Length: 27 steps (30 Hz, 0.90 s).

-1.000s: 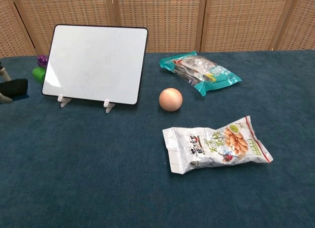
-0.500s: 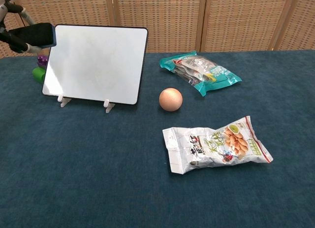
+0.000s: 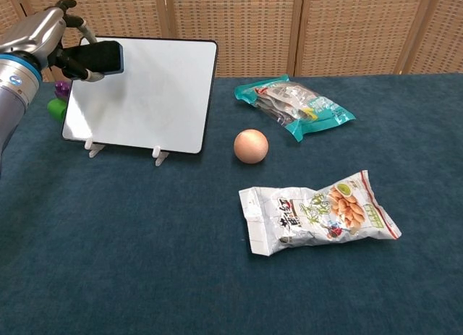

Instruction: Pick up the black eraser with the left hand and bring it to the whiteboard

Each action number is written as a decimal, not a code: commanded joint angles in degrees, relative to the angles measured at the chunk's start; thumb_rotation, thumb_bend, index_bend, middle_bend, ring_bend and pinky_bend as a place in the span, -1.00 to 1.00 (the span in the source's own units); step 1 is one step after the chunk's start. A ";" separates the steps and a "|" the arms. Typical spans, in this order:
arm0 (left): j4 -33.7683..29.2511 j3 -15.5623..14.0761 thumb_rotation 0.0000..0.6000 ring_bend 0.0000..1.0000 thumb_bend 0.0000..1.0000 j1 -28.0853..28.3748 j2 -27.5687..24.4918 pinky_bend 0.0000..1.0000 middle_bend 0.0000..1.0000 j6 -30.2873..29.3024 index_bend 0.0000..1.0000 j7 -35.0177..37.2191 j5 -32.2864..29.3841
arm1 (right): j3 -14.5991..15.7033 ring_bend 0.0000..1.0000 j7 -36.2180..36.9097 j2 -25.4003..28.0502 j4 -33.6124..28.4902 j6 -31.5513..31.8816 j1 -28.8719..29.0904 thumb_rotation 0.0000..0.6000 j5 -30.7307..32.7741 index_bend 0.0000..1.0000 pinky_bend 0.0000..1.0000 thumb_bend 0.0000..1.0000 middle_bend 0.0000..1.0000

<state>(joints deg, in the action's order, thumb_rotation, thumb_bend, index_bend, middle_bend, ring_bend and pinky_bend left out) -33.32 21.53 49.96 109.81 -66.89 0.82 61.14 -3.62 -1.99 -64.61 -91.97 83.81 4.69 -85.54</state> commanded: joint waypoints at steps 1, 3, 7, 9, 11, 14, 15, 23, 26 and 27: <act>4.95 0.65 1.00 -1.00 -0.59 1.89 2.97 -1.00 -1.00 2.69 0.12 2.21 0.63 | 0.01 -1.00 0.07 0.02 0.02 -0.03 0.02 1.00 -0.02 -0.96 -1.00 -0.89 -1.00; 6.90 0.90 1.00 -1.00 -0.59 2.35 3.89 -1.00 -1.00 3.84 0.12 2.78 0.55 | 0.01 -1.00 0.06 0.04 -0.01 -0.06 0.03 1.00 -0.01 -0.96 -1.00 -0.89 -1.00; 11.96 1.68 1.00 -1.00 -0.59 3.81 6.35 -1.00 -1.00 7.10 0.12 4.20 0.09 | 0.00 -1.00 -0.14 0.05 -0.12 -0.06 0.03 1.00 0.06 -0.96 -1.00 -0.89 -1.00; 13.70 1.93 1.00 -1.00 -0.59 4.29 7.14 -1.00 -1.00 7.81 0.12 4.94 0.10 | -0.01 -1.00 -0.18 0.04 -0.14 -0.06 0.04 1.00 0.08 -0.96 -1.00 -0.89 -1.00; 14.93 2.18 1.00 -1.00 -0.59 4.64 7.72 -1.00 -1.00 8.42 0.12 5.48 0.02 | -0.01 -1.00 -0.19 0.04 -0.15 -0.08 0.05 1.00 0.10 -0.96 -1.00 -0.89 -1.00; 16.19 2.36 1.00 -1.00 -0.60 4.99 8.33 -1.00 -1.00 9.09 0.10 6.09 0.04 | -0.02 -1.00 -0.18 0.04 -0.14 -0.10 0.06 1.00 0.13 -0.96 -1.00 -0.89 -1.00; 16.56 2.35 1.00 -1.00 -0.61 5.06 8.51 -1.00 -1.00 9.18 0.04 6.35 0.12 | -0.02 -1.00 -0.16 0.04 -0.14 -0.11 0.06 1.00 0.13 -0.96 -1.00 -0.89 -1.00; 19.92 0.57 1.00 -1.00 -0.73 4.76 9.91 -1.00 -1.00 6.74 -1.00 9.96 2.96 | -0.01 -1.00 0.00 0.07 -0.11 -0.15 0.10 1.00 0.10 -0.96 -1.00 -0.89 -1.00; 20.78 0.10 1.00 -1.00 -0.73 4.53 10.28 -1.00 -1.00 6.06 -1.00 10.70 3.66 | 0.00 -1.00 0.04 0.08 -0.10 -0.14 0.09 1.00 0.09 -0.96 -1.00 -0.89 -1.00; 21.00 0.06 1.00 -1.00 -0.73 4.53 10.38 -1.00 -1.00 6.31 -1.00 10.75 3.74 | 0.01 -1.00 0.05 0.08 -0.10 -0.12 0.08 1.00 0.08 -0.96 -1.00 -0.89 -1.00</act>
<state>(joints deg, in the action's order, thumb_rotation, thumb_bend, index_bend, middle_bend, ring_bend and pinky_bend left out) -12.45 21.66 54.55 120.06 -60.68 11.48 64.77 -3.61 -1.94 -64.53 -92.07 83.69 4.77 -85.46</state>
